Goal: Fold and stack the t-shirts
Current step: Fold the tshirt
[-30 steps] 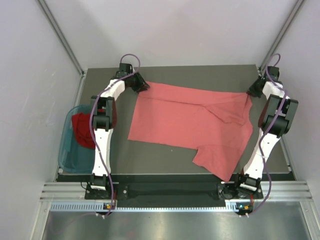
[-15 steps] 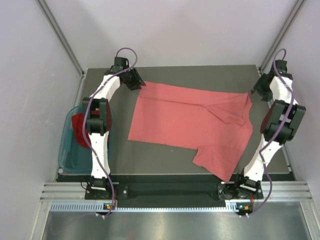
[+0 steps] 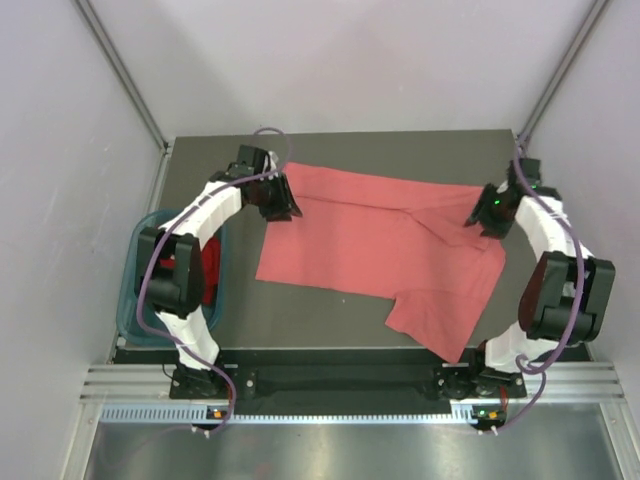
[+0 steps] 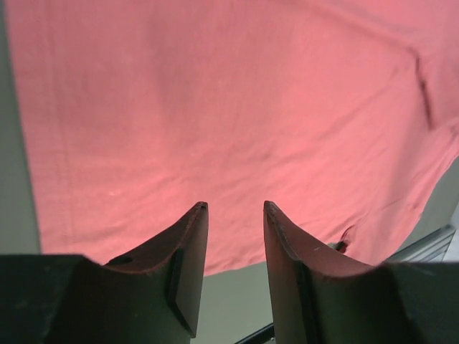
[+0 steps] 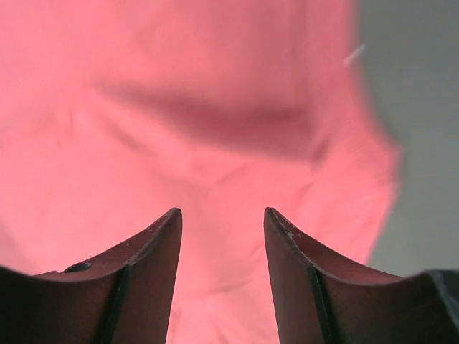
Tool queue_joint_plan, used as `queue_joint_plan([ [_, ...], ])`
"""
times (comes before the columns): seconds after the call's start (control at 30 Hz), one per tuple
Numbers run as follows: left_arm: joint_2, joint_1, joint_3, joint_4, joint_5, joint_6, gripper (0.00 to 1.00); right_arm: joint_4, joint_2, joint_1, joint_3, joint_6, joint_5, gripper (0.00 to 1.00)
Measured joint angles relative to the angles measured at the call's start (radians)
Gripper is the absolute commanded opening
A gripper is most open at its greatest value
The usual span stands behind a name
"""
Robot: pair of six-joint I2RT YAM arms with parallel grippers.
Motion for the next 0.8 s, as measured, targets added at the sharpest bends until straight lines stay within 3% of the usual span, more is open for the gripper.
queue_joint_plan([
  [0.2,-0.019,-0.051,-0.088,-0.008,0.019,0.002,0.41,0.031,0.035,0.184,-0.106,-0.012,-0.014,0.52],
  [0.5,-0.019,-0.053,-0.089,-0.028,0.042,0.017,0.40,0.092,0.204,0.231,-0.057,-0.027,0.035,0.54],
  [0.6,-0.019,-0.053,-0.086,-0.035,0.044,0.022,0.41,0.109,0.228,0.253,-0.056,-0.027,0.048,0.50],
  [0.8,-0.015,-0.053,-0.068,-0.047,0.044,0.032,0.40,0.119,0.262,0.263,-0.014,-0.019,0.102,0.30],
])
